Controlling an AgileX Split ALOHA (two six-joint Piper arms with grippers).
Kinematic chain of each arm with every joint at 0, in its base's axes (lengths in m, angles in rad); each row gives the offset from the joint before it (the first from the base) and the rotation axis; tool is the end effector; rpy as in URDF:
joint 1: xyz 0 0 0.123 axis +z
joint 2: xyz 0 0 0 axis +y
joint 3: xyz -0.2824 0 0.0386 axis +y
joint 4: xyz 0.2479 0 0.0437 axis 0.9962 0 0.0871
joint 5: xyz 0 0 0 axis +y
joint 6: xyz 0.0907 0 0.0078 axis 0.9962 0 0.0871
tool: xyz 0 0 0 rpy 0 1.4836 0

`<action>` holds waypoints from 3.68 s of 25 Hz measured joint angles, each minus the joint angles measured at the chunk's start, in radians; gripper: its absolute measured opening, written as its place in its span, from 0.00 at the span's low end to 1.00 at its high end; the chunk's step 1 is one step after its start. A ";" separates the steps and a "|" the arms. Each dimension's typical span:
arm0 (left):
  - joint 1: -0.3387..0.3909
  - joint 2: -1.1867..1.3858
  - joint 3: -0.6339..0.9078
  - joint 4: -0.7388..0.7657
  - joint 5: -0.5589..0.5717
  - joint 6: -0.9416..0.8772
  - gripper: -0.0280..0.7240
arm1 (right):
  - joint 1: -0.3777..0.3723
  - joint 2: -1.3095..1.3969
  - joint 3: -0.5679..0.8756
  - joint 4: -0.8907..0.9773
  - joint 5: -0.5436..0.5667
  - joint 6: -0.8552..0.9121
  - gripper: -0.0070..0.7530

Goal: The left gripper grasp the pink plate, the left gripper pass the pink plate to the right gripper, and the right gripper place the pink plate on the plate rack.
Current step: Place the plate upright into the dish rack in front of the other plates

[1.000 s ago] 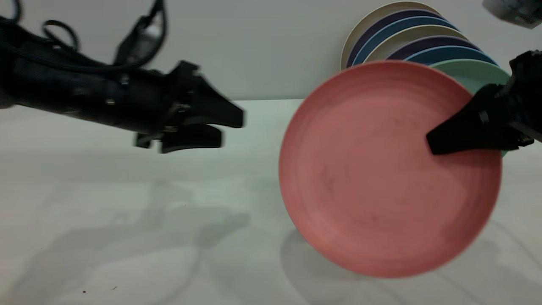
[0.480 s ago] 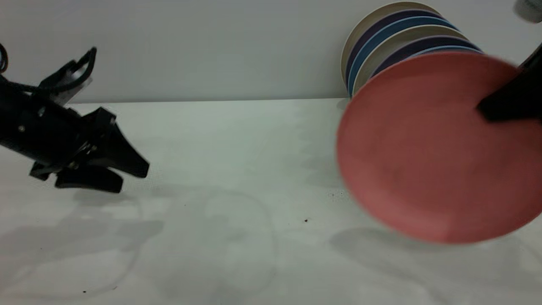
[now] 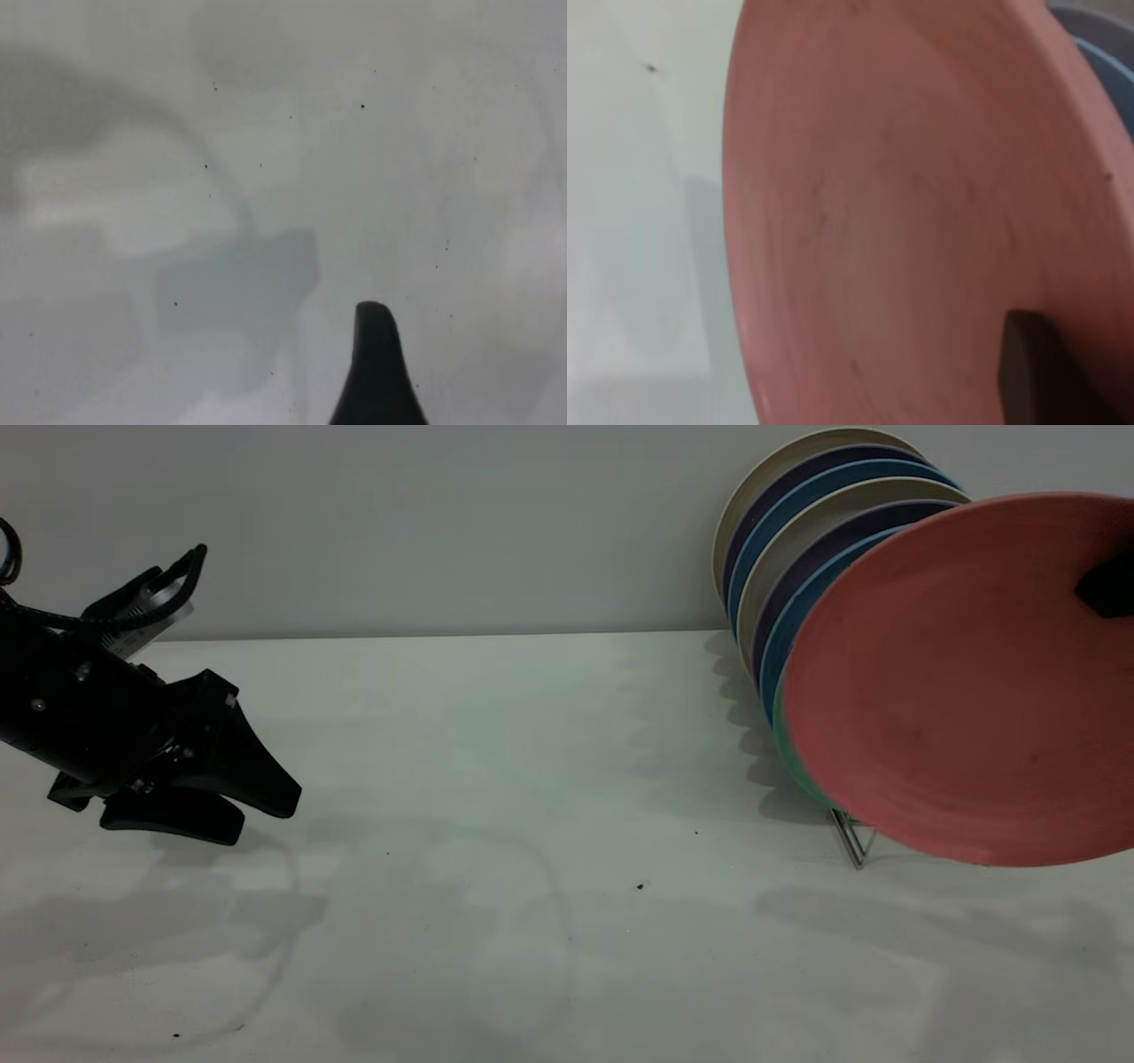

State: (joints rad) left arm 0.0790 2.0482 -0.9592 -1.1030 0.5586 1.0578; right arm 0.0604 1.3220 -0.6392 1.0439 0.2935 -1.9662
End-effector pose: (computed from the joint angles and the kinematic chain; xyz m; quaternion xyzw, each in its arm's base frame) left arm 0.3432 -0.0161 0.0799 0.0095 0.9599 -0.2336 0.1545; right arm 0.2506 0.0381 0.2238 -0.4808 0.7730 -0.0650 0.4087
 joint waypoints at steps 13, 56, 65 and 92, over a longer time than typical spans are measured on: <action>0.000 0.000 -0.005 0.001 0.002 -0.007 0.79 | -0.139 0.016 -0.251 -0.357 0.273 0.233 0.14; 0.000 0.000 -0.005 -0.014 -0.003 -0.010 0.79 | -0.138 0.450 -0.701 -0.422 0.434 0.061 0.13; 0.000 0.000 -0.005 -0.014 -0.005 -0.010 0.79 | -0.129 0.460 -0.701 -0.421 0.432 0.060 0.13; 0.000 0.000 -0.005 -0.014 -0.031 -0.012 0.79 | -0.129 0.460 -0.703 -0.414 0.490 0.153 0.35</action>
State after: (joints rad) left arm 0.0790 2.0482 -0.9642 -1.1170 0.5278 1.0455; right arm -0.0684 1.7819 -1.3418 0.6300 0.7837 -1.8129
